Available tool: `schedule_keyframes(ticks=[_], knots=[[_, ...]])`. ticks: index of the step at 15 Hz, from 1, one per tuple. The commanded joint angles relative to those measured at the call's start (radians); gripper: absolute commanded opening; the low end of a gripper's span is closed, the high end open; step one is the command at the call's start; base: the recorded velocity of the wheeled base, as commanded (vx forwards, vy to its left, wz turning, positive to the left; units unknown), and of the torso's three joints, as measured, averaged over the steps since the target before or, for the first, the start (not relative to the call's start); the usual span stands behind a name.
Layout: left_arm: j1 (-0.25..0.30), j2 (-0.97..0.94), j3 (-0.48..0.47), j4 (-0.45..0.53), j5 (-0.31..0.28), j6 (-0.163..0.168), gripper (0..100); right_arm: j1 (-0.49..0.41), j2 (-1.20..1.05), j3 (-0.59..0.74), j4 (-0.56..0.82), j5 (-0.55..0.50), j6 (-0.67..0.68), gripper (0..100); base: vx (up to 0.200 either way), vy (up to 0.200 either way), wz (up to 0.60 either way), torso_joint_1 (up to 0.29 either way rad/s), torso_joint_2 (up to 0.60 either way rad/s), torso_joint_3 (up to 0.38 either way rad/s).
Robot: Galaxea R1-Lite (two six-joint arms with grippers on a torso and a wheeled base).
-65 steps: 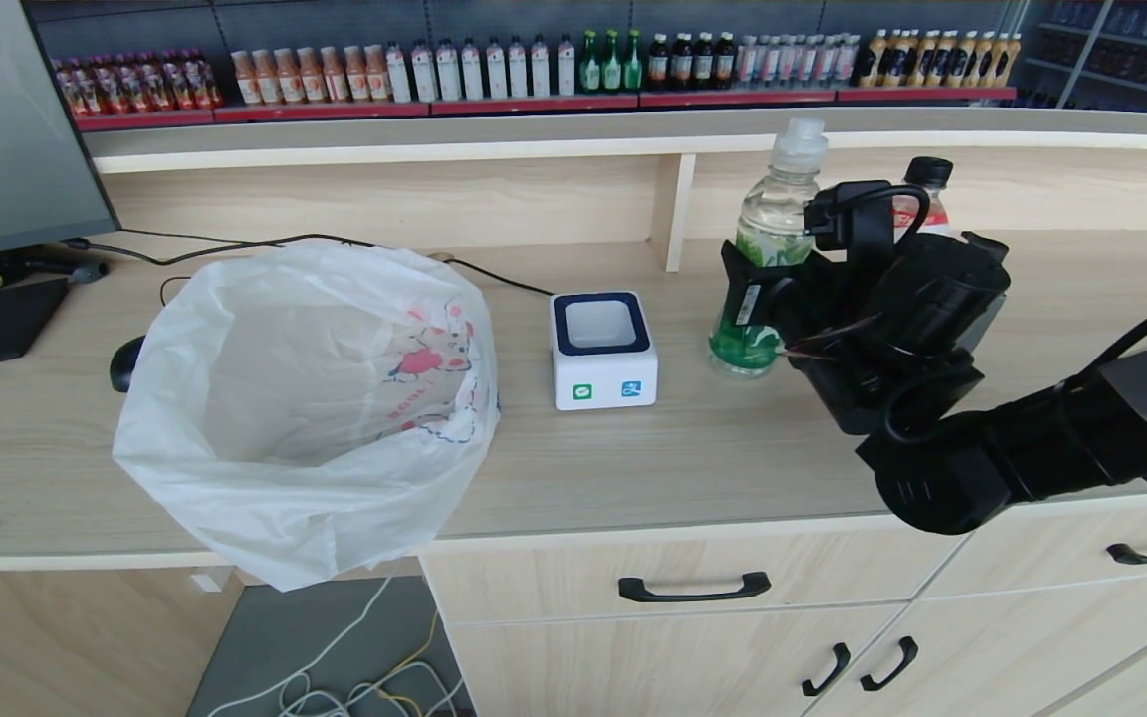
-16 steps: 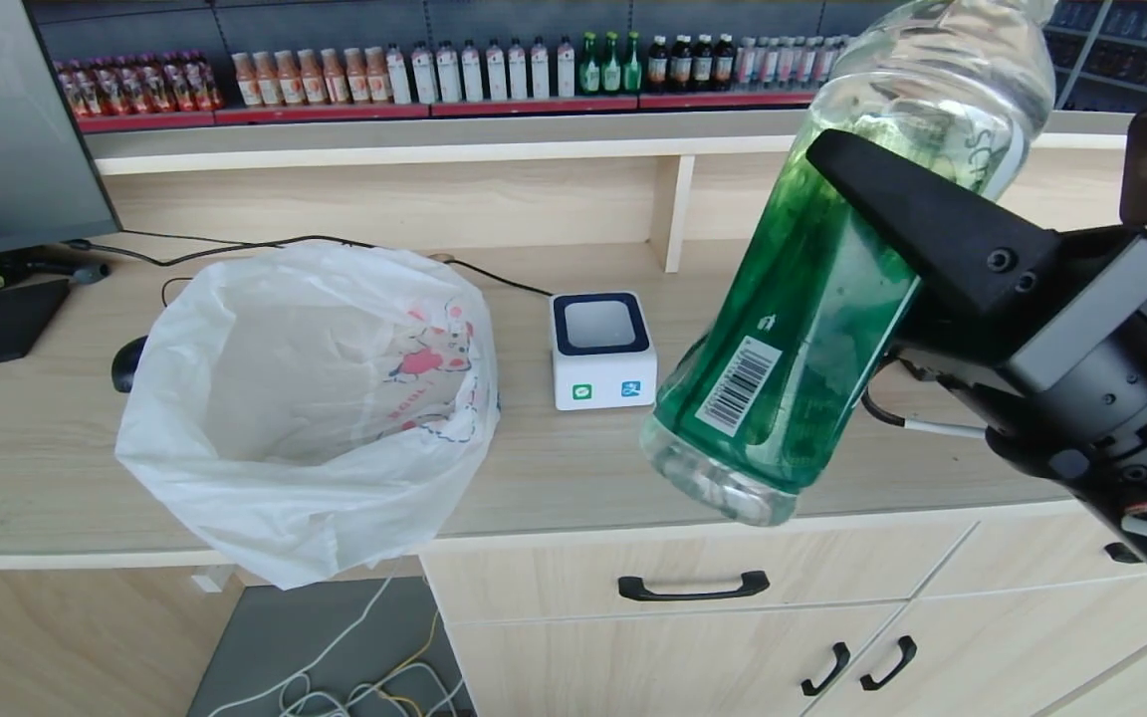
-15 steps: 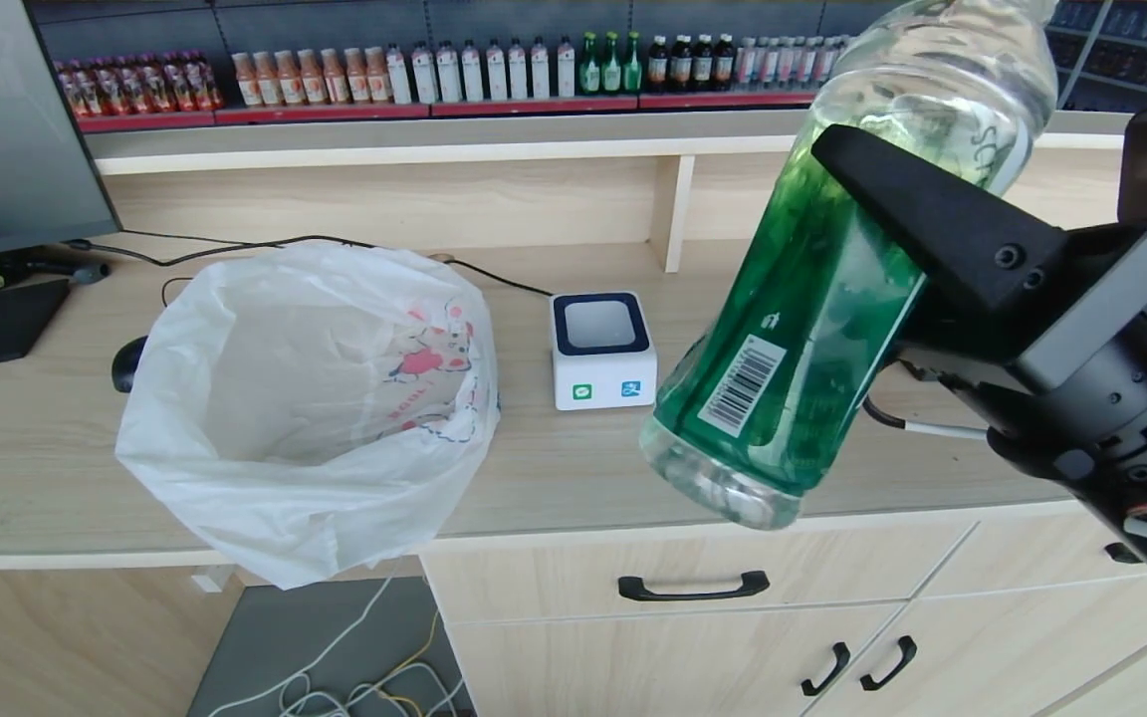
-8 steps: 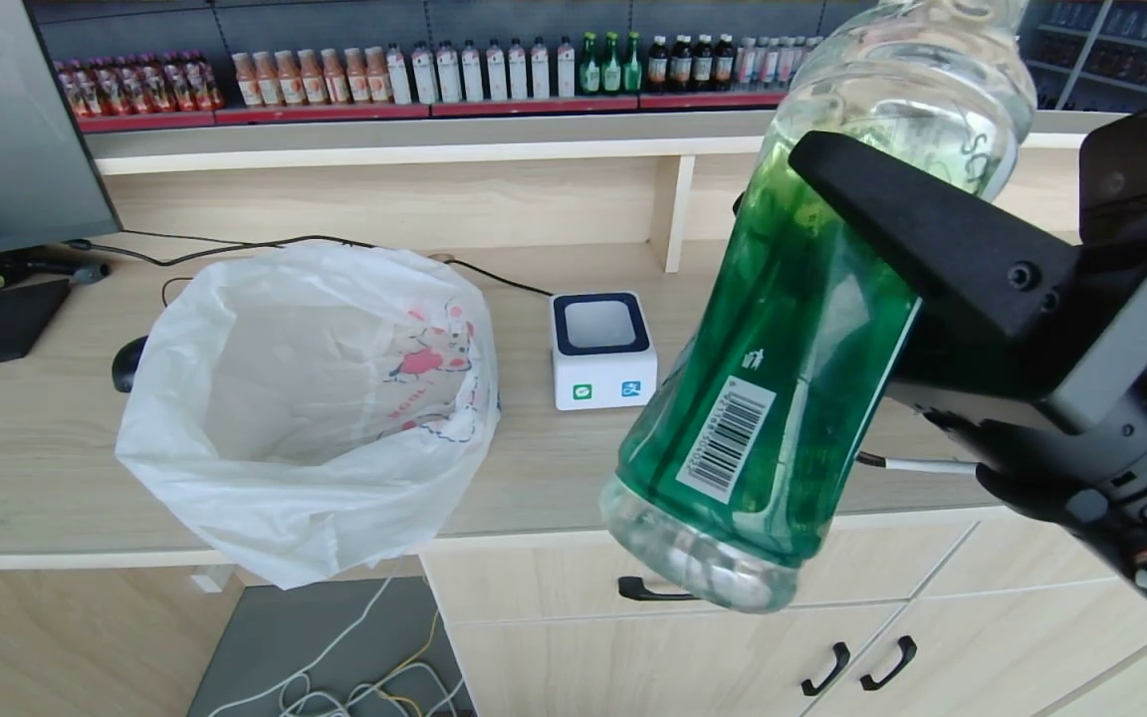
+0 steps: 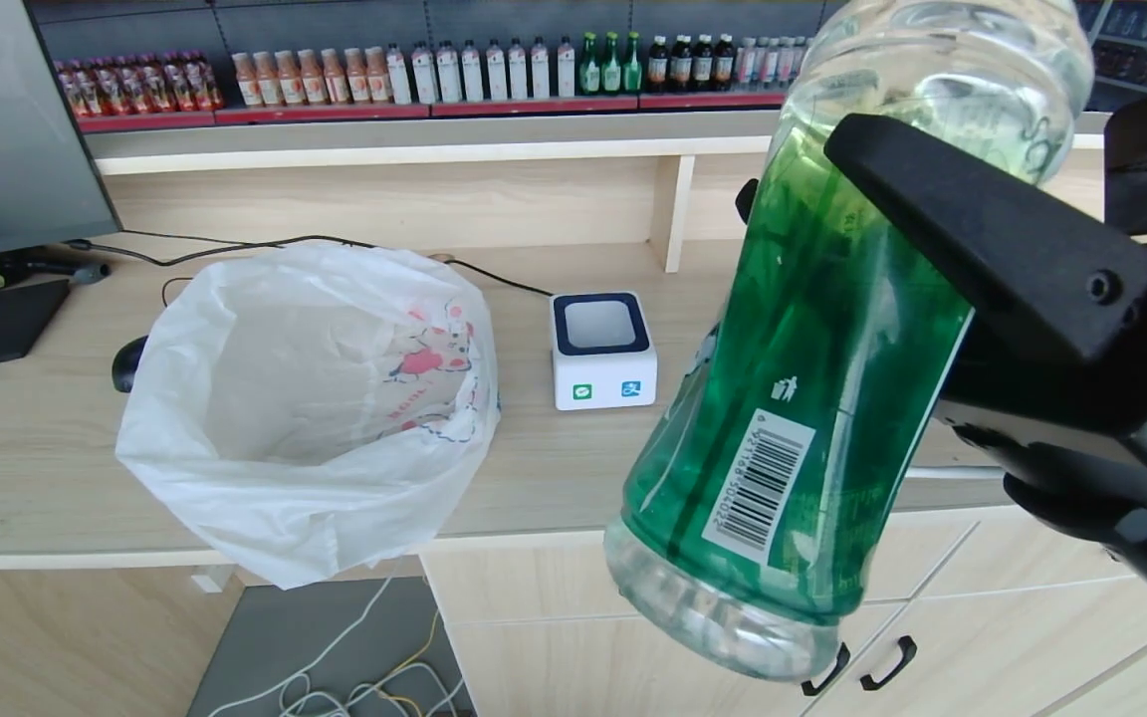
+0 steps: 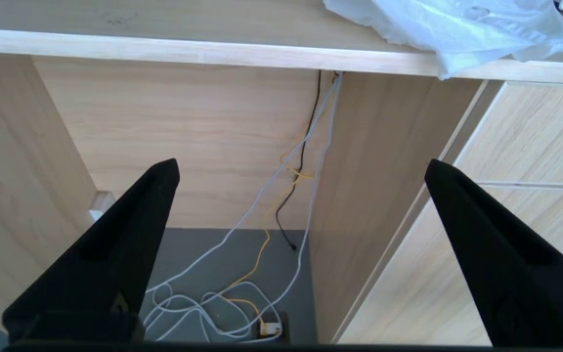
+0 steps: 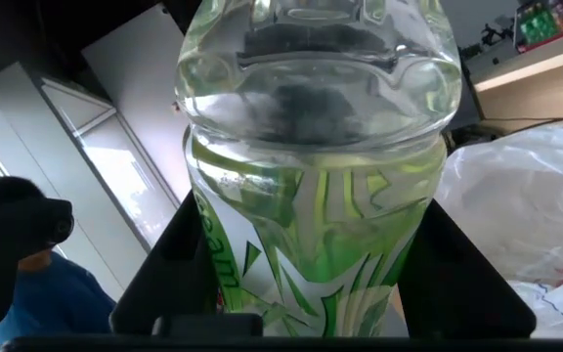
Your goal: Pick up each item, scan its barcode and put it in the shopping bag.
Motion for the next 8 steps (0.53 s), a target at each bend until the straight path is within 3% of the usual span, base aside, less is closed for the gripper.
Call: schedule_keyframes(ticks=[1, 8], knots=[[0.000, 0.000, 0.000, 0.000, 0.000, 0.000, 100, 0.000, -0.004, 0.001, -0.001, 0.003, 0.000, 0, 0.000, 0.000, 0.00, 0.000, 0.00, 0.000], [0.000, 0.000, 0.000, 0.000, 0.000, 0.000, 100, 0.000, -0.007, 0.004, -0.001, 0.027, -0.001, 0, 0.000, 0.000, 0.00, 0.000, 0.00, 0.000]])
